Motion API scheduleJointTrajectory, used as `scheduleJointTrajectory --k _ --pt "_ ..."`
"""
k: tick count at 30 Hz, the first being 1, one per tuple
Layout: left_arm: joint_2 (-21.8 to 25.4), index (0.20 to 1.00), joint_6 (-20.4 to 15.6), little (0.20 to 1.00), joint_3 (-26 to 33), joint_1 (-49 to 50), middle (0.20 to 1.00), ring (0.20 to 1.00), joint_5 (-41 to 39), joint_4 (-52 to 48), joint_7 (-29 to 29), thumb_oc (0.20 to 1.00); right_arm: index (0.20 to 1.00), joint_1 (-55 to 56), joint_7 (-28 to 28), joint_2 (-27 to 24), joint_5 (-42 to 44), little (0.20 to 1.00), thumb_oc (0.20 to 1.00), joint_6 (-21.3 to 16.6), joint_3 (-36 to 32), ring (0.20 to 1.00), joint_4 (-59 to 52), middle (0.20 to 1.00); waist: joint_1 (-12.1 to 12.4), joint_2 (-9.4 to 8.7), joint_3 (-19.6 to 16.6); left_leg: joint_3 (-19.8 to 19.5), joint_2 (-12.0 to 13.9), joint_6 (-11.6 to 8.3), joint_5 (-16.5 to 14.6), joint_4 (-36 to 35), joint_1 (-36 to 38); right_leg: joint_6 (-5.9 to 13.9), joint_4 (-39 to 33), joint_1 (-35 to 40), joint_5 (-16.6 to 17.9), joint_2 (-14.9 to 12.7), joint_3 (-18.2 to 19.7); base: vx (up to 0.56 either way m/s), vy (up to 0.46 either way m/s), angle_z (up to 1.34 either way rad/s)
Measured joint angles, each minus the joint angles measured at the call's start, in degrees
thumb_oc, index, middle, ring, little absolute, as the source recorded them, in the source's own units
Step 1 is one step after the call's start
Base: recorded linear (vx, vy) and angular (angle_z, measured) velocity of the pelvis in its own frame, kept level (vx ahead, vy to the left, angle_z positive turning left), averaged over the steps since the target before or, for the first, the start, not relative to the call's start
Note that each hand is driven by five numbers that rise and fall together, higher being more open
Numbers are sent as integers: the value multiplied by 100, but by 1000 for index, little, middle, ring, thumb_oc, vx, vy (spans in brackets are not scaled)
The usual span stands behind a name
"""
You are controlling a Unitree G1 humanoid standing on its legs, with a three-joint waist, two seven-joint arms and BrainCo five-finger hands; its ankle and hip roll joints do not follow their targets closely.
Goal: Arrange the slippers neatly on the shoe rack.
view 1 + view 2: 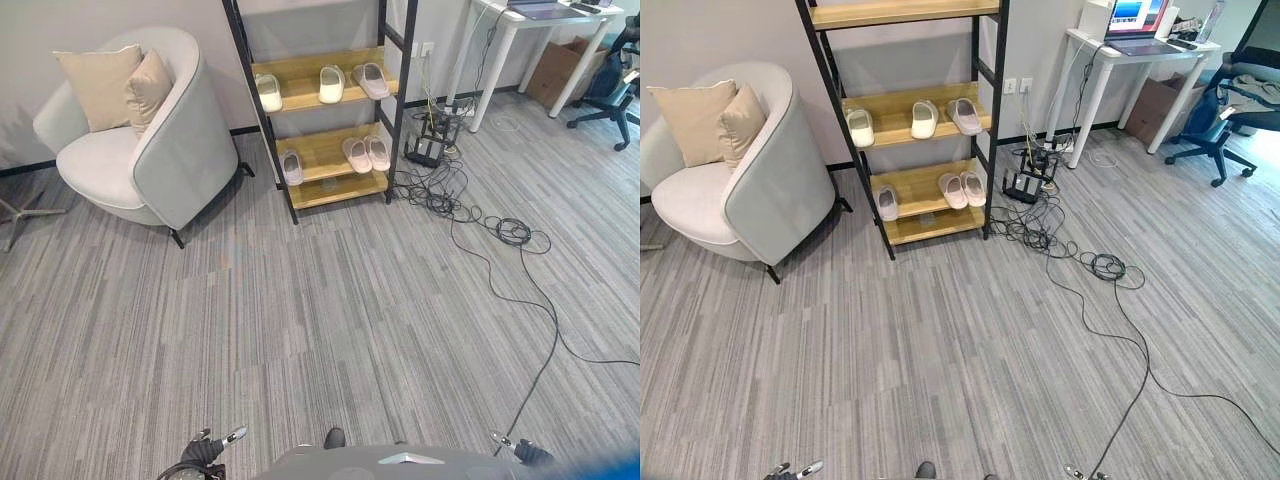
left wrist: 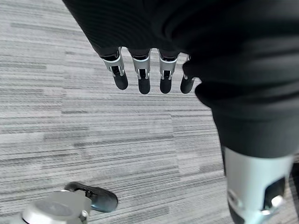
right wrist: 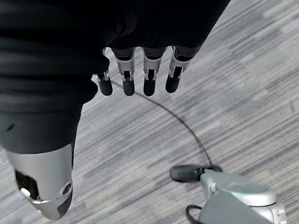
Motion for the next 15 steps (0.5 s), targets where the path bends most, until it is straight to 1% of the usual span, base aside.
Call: scheduleJointTrajectory --k 2,4,5,8,12,15 --pt "-1 1000 1 1000 -275 3 1000 1000 135 -23 2 1000 1000 -75 28 11 -118 1000 1000 -5 330 1000 -143 1000 4 60 9 0 3 1 1 0 2 -7 0 2 5 3 -1 0 0 0" --pt "-91 1000 -10 1000 -302 16 1000 1000 186 33 5 1000 1000 -49 65 -4 -177 1000 1000 -17 370 1000 -188 1000 -20 80 -3 3 4 1 1 0 9 -7 0 6 4 3 -1 15 -9 0" --pt "-221 1000 0 1000 -384 0 1000 1000 228 113 5 1000 1000 -70 56 18 -295 1000 1000 -30 434 1000 -168 1000 -19 87 -9 9 7 0 0 0 9 -6 0 8 4 4 -2 31 -34 1" --pt "-368 1000 29 1000 -491 29 1000 1000 401 145 -17 1000 1000 -61 61 49 -471 1000 1000 -20 618 1000 -173 1000 -19 62 -1 9 25 0 0 0 9 -8 0 8 5 21 -2 10 -21 0" --pt "-351 1000 50 1000 -487 -6 1000 1000 460 140 -10 1000 1000 -102 61 44 -614 1000 1000 -19 615 1000 -195 1000 -68 12 -13 3 60 -8 -2 0 6 -34 0 5 17 54 -1 24 -54 -1" --pt "-275 1000 89 1000 -495 -16 1000 1000 460 136 -10 1000 1000 -95 60 37 -608 1000 1000 -18 614 1000 -344 1000 -68 -61 -36 -6 107 -46 -10 -1 -24 -90 0 -25 -19 103 -1 43 -111 -1"
